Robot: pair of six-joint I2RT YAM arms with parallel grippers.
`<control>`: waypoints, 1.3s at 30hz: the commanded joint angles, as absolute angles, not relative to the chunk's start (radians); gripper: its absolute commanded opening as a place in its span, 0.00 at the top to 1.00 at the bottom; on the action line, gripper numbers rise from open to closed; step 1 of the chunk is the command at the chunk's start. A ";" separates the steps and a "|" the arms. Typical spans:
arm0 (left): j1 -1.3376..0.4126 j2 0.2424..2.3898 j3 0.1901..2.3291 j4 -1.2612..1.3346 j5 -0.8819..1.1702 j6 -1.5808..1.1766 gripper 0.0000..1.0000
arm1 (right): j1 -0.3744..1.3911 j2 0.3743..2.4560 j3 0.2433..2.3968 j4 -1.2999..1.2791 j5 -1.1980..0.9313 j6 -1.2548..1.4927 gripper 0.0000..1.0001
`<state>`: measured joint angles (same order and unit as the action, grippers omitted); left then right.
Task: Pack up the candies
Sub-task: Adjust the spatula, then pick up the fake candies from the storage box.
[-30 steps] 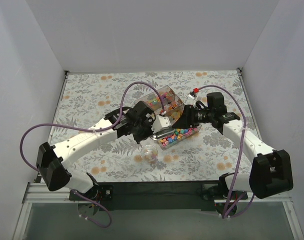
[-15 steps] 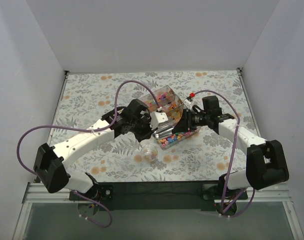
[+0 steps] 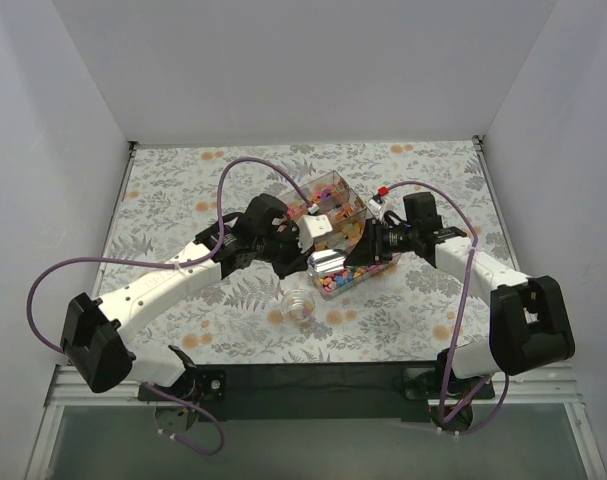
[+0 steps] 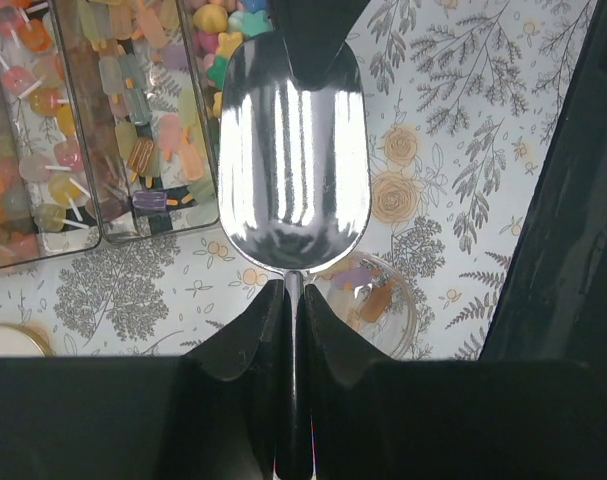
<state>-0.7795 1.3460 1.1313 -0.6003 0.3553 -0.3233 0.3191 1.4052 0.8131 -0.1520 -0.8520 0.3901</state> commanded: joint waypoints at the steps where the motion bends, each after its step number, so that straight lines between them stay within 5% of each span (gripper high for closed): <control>1: -0.765 1.295 1.127 -0.488 0.385 -0.341 1.00 | 0.321 1.417 0.815 -0.140 -0.871 0.390 0.65; 12: -0.727 1.350 1.192 -0.529 0.318 -0.302 1.00 | 0.307 1.420 0.922 -0.207 -0.798 0.331 0.57; 19: -0.698 1.446 1.331 -0.721 0.221 -0.200 1.00 | 0.236 1.465 1.147 -0.425 -0.470 0.163 0.45; 28: -0.696 1.684 1.603 -0.948 0.213 -0.130 1.00 | 0.235 1.641 1.266 -0.443 -0.163 0.097 0.45; 39: -0.698 1.888 1.819 -1.089 0.143 -0.132 1.00 | 0.245 1.764 1.295 -0.336 -0.138 -0.038 0.55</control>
<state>-0.6994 1.8786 1.7454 -1.0275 0.1658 -0.1448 0.2363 1.7645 1.2369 -0.4061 -0.1585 0.0269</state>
